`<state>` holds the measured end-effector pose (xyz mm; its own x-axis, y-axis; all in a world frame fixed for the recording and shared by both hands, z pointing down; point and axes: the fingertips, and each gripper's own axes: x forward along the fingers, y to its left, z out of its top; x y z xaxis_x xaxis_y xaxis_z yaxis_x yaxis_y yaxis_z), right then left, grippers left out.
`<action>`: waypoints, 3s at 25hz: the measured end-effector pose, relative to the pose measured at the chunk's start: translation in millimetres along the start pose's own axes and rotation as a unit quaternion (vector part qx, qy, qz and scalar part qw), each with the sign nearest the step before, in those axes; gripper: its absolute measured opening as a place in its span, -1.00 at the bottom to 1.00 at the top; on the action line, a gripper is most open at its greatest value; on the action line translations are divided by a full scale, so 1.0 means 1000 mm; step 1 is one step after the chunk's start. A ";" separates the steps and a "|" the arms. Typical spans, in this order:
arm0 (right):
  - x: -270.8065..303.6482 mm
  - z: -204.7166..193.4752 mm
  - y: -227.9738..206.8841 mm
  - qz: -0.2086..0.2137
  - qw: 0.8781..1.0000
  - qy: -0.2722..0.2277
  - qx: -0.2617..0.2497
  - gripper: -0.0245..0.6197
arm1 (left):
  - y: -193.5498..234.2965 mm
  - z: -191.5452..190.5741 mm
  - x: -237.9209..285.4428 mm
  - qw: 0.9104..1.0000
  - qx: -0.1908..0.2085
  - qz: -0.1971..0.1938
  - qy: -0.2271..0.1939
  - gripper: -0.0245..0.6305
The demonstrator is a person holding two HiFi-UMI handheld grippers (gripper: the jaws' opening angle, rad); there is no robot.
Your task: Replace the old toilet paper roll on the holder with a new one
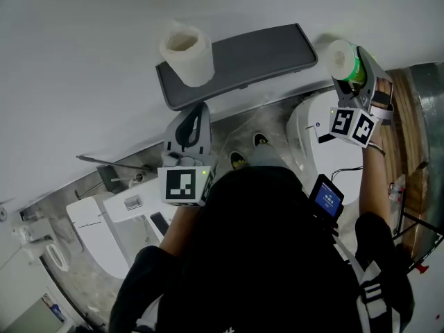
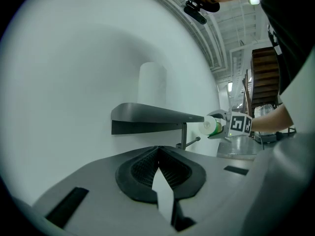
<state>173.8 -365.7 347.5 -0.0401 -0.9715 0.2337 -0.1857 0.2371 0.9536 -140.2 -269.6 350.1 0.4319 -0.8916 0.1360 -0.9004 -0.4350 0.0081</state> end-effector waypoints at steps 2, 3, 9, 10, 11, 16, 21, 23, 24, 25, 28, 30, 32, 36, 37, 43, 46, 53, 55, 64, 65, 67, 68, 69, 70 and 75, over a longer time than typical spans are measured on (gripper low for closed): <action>0.004 0.006 0.021 0.016 0.999 -0.004 -0.028 0.40 | 0.001 0.001 -0.001 1.000 -0.001 0.004 0.004 -0.86; 0.006 0.011 0.030 0.022 0.999 -0.009 -0.040 0.40 | 0.002 0.001 -0.002 1.000 -0.002 0.006 0.005 -0.86; 0.015 0.045 0.063 0.047 0.996 -0.047 -0.067 0.40 | 0.007 -0.001 -0.005 1.000 0.000 0.019 0.018 -0.86; 0.015 0.051 0.066 0.049 0.995 -0.054 -0.068 0.40 | 0.008 -0.001 -0.006 1.000 0.000 0.018 0.014 -0.86; 0.016 0.056 0.068 0.052 0.994 -0.061 -0.069 0.40 | 0.009 -0.001 -0.007 1.000 0.000 0.020 0.011 -0.86; 0.015 0.074 0.075 0.057 0.993 -0.081 -0.063 0.40 | 0.014 -0.004 -0.010 0.999 -0.003 0.035 0.023 -0.86; 0.012 0.086 0.077 0.054 0.992 -0.092 -0.070 0.40 | 0.013 -0.002 -0.009 0.999 -0.001 0.033 0.010 -0.86; 0.011 0.092 0.077 0.051 0.991 -0.097 -0.077 0.40 | 0.012 -0.002 -0.009 0.999 -0.001 0.031 0.010 -0.86; 0.009 0.095 0.077 0.051 0.991 -0.100 -0.079 0.40 | 0.011 -0.002 -0.009 0.999 -0.001 0.032 0.012 -0.86; 0.008 0.099 0.077 0.050 0.990 -0.104 -0.081 0.40 | 0.011 -0.001 -0.010 0.999 -0.001 0.032 0.013 -0.86; 0.004 0.110 0.079 0.049 0.988 -0.114 -0.088 0.40 | 0.010 -0.001 -0.010 0.999 0.001 0.032 0.013 -0.86; 0.001 0.116 0.081 0.048 0.987 -0.118 -0.093 0.40 | 0.010 0.000 -0.011 0.999 0.000 0.035 0.011 -0.86; -0.004 0.124 0.082 0.048 0.986 -0.122 -0.098 0.40 | 0.009 0.003 -0.012 0.999 -0.001 0.039 0.012 -0.86; -0.008 0.133 0.085 0.046 0.986 -0.122 -0.102 0.40 | 0.005 0.001 -0.014 1.000 0.002 0.027 0.005 -0.86; -0.008 0.133 0.085 0.046 0.986 -0.119 -0.103 0.40 | 0.005 0.000 -0.015 1.000 0.003 0.026 0.004 -0.86; -0.010 0.145 0.088 0.046 0.985 -0.121 -0.112 0.40 | 0.007 0.002 -0.013 0.999 0.002 0.031 0.007 -0.86; -0.012 0.149 0.093 0.043 0.985 -0.122 -0.117 0.40 | 0.006 0.002 -0.014 1.000 0.004 0.026 0.003 -0.86; -0.018 0.174 0.097 0.049 0.980 -0.140 -0.130 0.40 | 0.010 0.002 -0.016 1.000 0.002 0.029 -0.001 -0.86; -0.019 0.181 0.097 0.052 0.979 -0.144 -0.134 0.40 | 0.011 0.001 -0.016 1.000 0.002 0.030 -0.001 -0.86; -0.024 0.200 0.106 0.072 0.978 -0.151 -0.128 0.40 | 0.010 0.002 -0.021 1.000 0.000 0.030 -0.004 -0.86; -0.024 0.199 0.106 0.072 0.978 -0.149 -0.128 0.40 | 0.010 0.002 -0.021 1.000 0.001 0.030 -0.003 -0.86; -0.024 0.198 0.107 0.073 0.978 -0.146 -0.130 0.40 | 0.010 0.002 -0.022 1.000 0.002 0.030 -0.003 -0.86; -0.024 0.198 0.107 0.075 0.978 -0.145 -0.133 0.40 | 0.010 0.001 -0.022 1.000 0.002 0.030 -0.003 -0.85; -0.025 0.197 0.108 0.078 0.977 -0.144 -0.134 0.40 | 0.010 0.001 -0.023 1.000 0.002 0.030 -0.002 -0.85; -0.026 0.197 0.108 0.082 0.977 -0.144 -0.133 0.40 | 0.009 0.000 -0.023 1.000 0.001 0.029 -0.003 -0.86; -0.036 0.196 0.106 0.111 0.976 -0.149 -0.115 0.40 | 0.007 0.001 -0.023 1.000 0.000 0.027 -0.003 -0.86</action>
<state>-36.6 -306.8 402.7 -0.3444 -0.8464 0.4062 0.0834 0.4033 0.9112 -156.8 -252.2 346.4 0.3825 -0.9146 0.1310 -0.9227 -0.3856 0.0015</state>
